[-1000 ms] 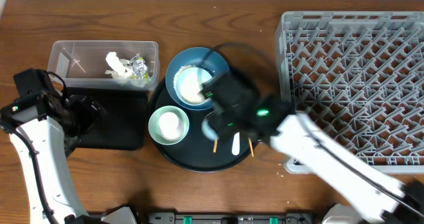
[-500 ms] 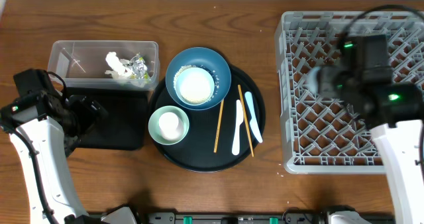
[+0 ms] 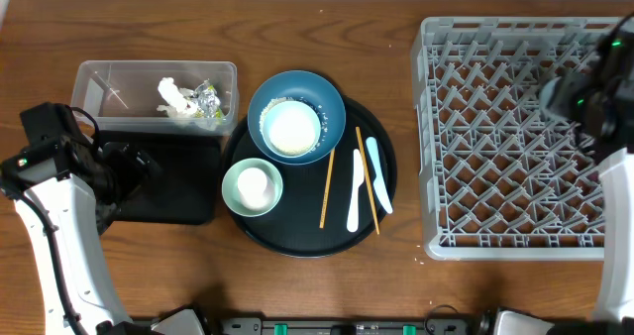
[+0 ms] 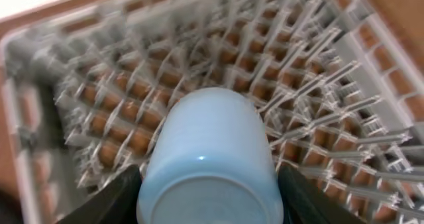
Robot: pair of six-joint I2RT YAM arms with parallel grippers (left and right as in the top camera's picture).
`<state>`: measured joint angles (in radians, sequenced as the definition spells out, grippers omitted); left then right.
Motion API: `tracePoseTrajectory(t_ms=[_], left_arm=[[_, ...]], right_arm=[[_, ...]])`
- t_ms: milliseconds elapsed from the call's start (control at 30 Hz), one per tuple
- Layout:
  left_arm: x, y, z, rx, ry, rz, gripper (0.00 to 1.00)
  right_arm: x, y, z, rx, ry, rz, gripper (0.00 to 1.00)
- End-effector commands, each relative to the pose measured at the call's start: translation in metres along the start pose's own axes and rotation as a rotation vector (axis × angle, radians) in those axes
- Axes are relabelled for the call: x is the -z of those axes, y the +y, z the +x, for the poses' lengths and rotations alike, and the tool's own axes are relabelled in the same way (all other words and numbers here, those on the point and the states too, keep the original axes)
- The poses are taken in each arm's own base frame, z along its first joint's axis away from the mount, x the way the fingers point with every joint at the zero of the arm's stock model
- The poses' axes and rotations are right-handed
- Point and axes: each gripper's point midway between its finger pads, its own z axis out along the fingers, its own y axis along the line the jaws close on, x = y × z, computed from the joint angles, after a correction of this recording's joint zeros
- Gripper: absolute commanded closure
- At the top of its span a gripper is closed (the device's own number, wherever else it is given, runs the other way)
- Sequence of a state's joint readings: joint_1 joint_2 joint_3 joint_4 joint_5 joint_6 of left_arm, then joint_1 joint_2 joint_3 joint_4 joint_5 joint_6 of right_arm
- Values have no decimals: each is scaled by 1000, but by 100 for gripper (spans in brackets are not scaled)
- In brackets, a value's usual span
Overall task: Sort waste into correct bins and load items into the dishwasher rack
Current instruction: 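Carry the white cup right and place it upside down in the rack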
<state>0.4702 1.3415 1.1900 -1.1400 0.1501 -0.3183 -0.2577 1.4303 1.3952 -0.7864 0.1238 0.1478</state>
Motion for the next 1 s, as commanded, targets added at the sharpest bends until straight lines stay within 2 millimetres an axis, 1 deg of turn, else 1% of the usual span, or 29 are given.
tracePoseTrajectory(t_ms=[0,133,300,400,533,700,867,933,967], left_arm=[[2,1,-2,17,-10,-3,2],[2,1,-2,17,-10,-3,2],[2,1,-2,17,-10,-3,2],[2,1,-2,16,-10,-3,2],[2,1,-2,16,-10,-2,2],[2,1,-2,16,-10,-3,2],[2,1,-2,17,-10,-3,2],[2,1,-2,17,-10,-3,2],[2,1,-2,16,-10,-3,2]], right_arm=[[-14,-30,-14,-48,-24,54,62],[-38,-68,-19,-149,-31,119,64],[-64,-114,-15,-282,-22,187,66],[-78,-129,-16,-317,-27,179,66],[-98,-137,-13,-342,-17,141,67],[-120,-136,-10,-344,-10,119,68],[-137,-135,-4,-344,7,109,68],[-141,-135,0,-345,18,110,66],[-144,-135,2,-345,26,111,62]])
